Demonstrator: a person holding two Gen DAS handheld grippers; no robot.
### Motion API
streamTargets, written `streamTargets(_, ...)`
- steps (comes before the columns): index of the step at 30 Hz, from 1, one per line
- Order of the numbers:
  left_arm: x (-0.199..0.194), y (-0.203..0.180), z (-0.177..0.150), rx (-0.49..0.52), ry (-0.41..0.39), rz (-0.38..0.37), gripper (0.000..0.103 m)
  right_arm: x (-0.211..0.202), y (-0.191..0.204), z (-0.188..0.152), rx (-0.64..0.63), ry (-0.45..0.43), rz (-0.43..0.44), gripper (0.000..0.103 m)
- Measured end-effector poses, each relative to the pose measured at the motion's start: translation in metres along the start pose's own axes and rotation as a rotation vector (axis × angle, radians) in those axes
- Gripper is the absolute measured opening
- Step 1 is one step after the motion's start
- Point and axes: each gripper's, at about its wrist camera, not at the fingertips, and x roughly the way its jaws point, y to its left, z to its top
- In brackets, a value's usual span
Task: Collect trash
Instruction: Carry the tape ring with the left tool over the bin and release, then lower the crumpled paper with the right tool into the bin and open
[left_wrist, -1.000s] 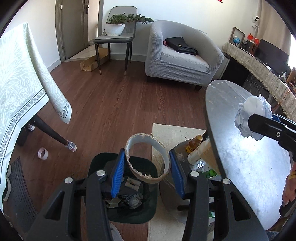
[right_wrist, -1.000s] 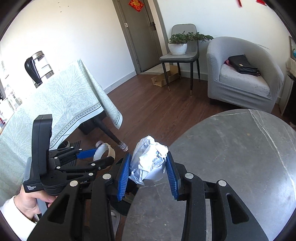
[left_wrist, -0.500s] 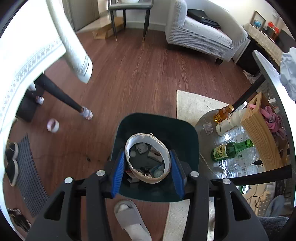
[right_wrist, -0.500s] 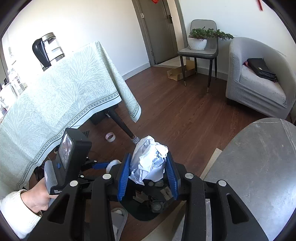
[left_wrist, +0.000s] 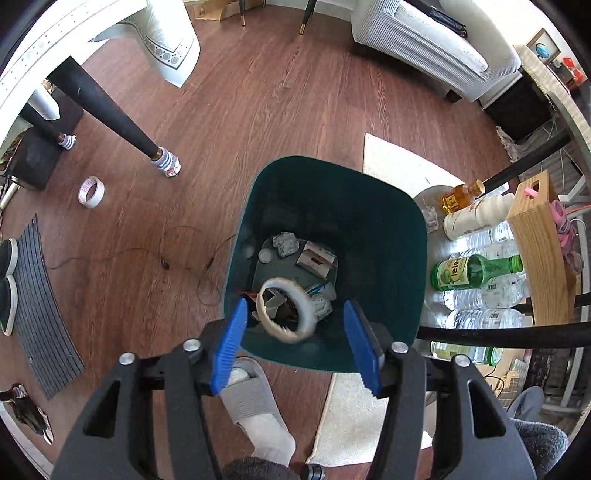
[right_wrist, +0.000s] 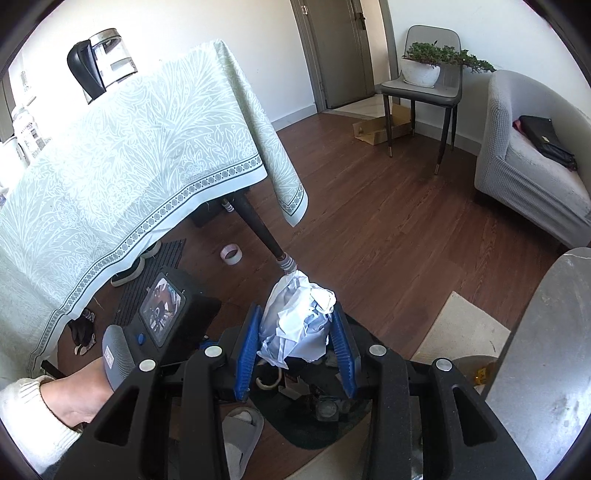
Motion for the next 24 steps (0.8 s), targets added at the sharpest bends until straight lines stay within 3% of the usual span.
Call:
streamTargets(17, -0.073, 0.028, 0.006, -0.067, -0.231, 0.012, 0.047, 0.102, 0.012, -0.027, 0.001, 0.213, -0.026, 0.038)
streamTargets(24, -0.092, 0.026, 0.007, -0.047, -0.307, -0.014, 0.033, 0.138, 0.012, -0.047, -0.01, 0.312, -0.047, 0.038)
